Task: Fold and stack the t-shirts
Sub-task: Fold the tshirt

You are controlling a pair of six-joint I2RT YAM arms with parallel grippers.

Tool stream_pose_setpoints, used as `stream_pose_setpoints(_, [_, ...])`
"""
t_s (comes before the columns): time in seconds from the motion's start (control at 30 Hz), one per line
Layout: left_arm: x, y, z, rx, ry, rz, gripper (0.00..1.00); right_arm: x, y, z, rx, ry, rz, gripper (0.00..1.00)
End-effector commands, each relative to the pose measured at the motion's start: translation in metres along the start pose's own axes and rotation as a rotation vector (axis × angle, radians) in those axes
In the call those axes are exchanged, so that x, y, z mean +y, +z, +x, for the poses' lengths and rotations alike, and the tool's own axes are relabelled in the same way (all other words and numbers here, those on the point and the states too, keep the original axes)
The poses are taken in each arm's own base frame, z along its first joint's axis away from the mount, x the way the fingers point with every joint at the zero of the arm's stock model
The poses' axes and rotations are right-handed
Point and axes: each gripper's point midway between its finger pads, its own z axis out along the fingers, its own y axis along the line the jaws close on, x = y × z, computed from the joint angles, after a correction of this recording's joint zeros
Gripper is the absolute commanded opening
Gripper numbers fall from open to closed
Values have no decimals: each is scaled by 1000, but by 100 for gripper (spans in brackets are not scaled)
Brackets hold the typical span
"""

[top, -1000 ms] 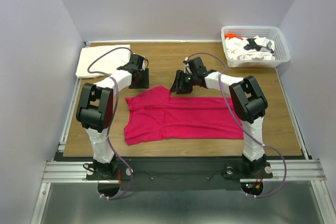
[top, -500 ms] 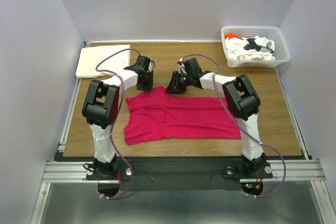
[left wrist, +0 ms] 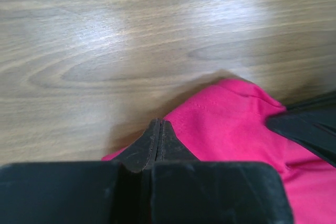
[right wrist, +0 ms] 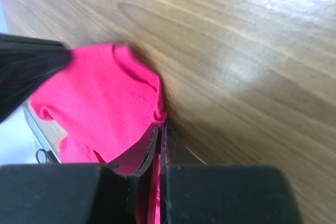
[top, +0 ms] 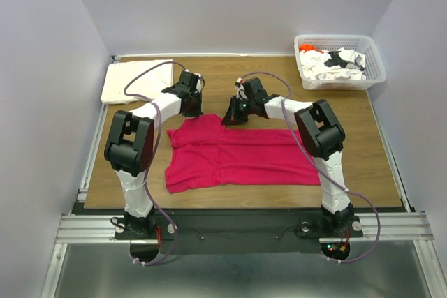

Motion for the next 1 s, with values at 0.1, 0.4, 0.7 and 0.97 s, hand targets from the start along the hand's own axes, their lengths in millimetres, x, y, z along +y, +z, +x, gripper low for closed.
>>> stream_pose_setpoints(0.1, [-22,-68,-12,-117,-14,70,0,50,-36,-3,-43,-135,-59,1])
stream_pose_setpoints(0.4, [-35,-104,60,-32,-46,128,0,63,-54,51,34,-206,-50,1])
stream_pose_setpoints(0.7, [-44,-133,126,71,-124,237,0,62,-63,102,115,-352,19,7])
stream_pose_setpoints(0.97, [-45,-150,167,142,-172,293,1,52,-75,128,162,-449,66,14])
